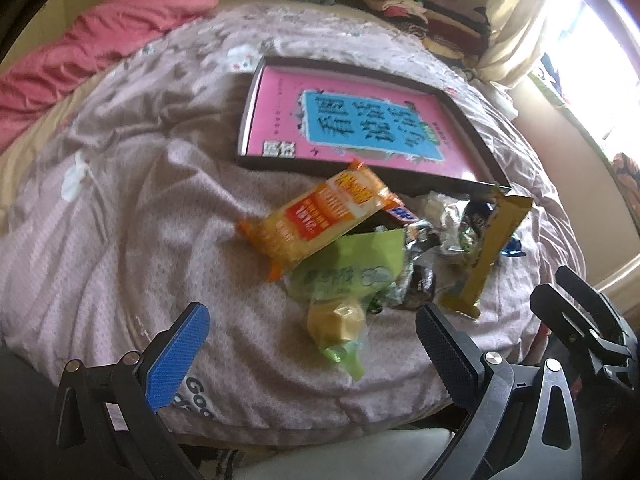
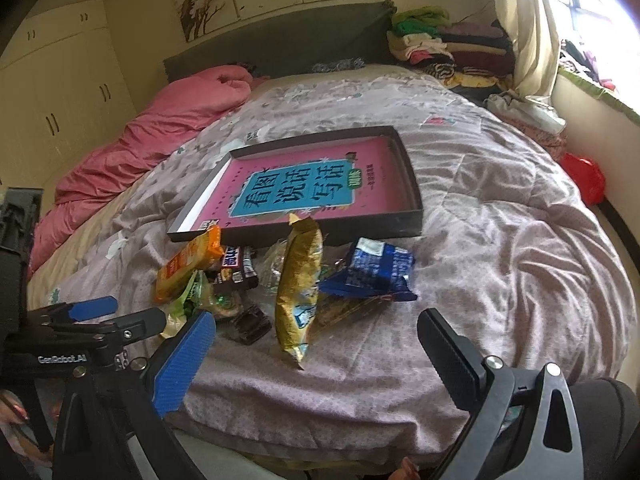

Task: Organize snacks
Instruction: 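Grasp the green milk candy pack with the left tool while the right tool grasps the gold wafer bar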

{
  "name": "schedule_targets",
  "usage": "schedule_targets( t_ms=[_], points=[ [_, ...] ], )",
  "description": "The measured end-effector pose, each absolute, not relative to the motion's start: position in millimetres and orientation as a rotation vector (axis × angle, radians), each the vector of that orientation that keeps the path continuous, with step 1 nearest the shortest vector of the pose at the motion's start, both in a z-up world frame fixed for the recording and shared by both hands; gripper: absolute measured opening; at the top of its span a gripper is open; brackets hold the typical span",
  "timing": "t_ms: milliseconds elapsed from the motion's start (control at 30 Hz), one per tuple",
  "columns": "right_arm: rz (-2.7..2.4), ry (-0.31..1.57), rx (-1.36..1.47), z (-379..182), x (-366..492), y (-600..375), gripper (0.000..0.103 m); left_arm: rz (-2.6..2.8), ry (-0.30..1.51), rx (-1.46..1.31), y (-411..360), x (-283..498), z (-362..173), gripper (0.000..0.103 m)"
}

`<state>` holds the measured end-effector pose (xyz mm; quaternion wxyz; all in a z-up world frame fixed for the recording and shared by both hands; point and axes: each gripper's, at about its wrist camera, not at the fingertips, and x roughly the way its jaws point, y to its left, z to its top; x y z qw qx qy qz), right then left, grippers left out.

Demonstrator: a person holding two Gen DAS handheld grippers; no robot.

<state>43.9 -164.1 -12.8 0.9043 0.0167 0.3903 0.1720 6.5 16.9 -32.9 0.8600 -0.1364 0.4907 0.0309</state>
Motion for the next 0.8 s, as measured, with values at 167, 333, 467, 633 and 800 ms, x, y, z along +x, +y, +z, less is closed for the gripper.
schedule_targets(
  t_ms=[167, 333, 467, 633, 800],
  points=[
    [0.392, 0.832, 0.026, -21, 50, -156, 0.087, 0.034, 1.051, -0.317, 17, 10, -43, 0.097],
    [0.429, 0.851, 0.006, -28, 53, -147, 0.069, 0.001, 1.066, -0.349, 19, 14, -50, 0.062],
    [0.439, 0.873, 0.016, -34, 59, -145, 0.06, -0.015, 1.108, -0.374, 19, 20, -62, 0.06],
    [0.444, 0.907, 0.048, -42, 69, -147, 0.048, -0.029, 1.113, -0.375, 17, 27, -66, 0.053],
    [0.468, 0.915, 0.051, -46, 77, -141, 0.036, -0.044, 1.118, -0.393, 17, 32, -73, 0.046]
  ],
)
